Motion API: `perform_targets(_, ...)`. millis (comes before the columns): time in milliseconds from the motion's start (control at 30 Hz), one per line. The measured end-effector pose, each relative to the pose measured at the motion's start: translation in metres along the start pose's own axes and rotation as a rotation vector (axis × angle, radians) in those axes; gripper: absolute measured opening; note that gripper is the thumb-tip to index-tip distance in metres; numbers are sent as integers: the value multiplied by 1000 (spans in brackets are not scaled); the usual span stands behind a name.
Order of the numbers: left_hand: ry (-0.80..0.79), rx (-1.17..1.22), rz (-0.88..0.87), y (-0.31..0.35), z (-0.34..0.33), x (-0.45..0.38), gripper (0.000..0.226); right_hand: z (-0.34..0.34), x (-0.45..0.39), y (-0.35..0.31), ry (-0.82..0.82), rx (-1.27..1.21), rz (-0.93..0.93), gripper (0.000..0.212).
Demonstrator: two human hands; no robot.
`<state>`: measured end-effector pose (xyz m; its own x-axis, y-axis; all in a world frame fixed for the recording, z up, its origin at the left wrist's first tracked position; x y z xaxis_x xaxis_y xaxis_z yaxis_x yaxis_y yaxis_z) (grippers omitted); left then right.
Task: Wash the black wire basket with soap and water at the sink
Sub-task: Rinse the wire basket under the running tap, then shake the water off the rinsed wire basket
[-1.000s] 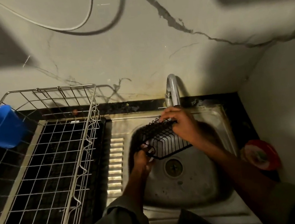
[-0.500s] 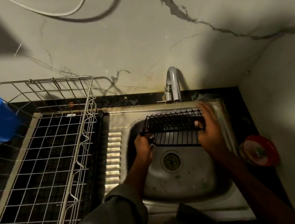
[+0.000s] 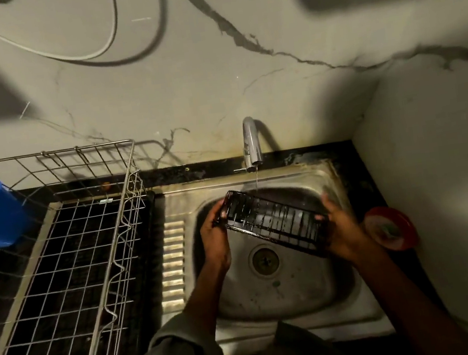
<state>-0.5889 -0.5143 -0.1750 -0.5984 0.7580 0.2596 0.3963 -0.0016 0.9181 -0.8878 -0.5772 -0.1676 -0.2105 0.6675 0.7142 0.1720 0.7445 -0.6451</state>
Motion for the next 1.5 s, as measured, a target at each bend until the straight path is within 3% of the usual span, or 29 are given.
perform_targets(67,-113,-15,-17,9,-11,12,36,0,-1,3,87,52,27,36)
perform_targets(133,-199,-45,-31,15,-11,16,40,3,-2,6,109,57,52,34)
perform_targets(200,-171,-65,-2,16,7,18,40,14,7,-3,133,85,175,36)
perform_targets(300,-128,81,186,-1,35,21,54,19,27,-22,105,222,436,28)
perform_targets(367,-104,65,364,-17,40,31,32,18,44,-31,88,260,600,16)
perform_targets(433,-128,-17,501,-30,35,47,40,20,52,-33,90,330,677,21)
perform_targets(500,-205,-125,538,-38,23,60,54,14,57,-33,64,424,719,23)
perform_targets(567,-206,-222,486,-38,17,64,52,5,58,-32,61,488,755,19)
perform_targets(633,-170,-202,420,-32,17,61,48,-4,60,-30,61,471,707,7)
perform_targets(800,-184,-97,432,-19,12,57,34,-2,52,-29,10,484,459,30)
perform_targets(1000,-266,-138,567,-15,5,31,34,-13,73,-69,4,439,535,16)
perform_targets(1133,-284,-121,396,23,-14,-8,46,-16,69,-80,62,464,558,18)
perform_targets(1233,-219,-70,332,38,-44,-47,31,-17,60,-82,146,563,586,18)
perform_targets(1300,-188,-5,420,28,-64,-67,49,-16,53,-79,185,617,583,17)
perform_targets(1400,-140,271,562,11,-84,-85,89,-15,45,-73,239,632,538,16)
perform_targets(1500,-99,542,586,10,-98,-94,97,-18,45,-73,258,643,545,14)
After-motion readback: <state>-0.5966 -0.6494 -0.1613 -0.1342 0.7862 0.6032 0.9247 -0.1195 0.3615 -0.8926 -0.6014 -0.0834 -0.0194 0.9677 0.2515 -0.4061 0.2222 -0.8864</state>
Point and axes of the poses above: each hand's wrist, its own x-axis away from the middle knuckle, its own z-axis out of the back of the hand, y = z × x, the point moved 10 cm from there along -x, towards the middle knuckle, and after that the axes turned 1 degree about -z, right-handed, at the moved point
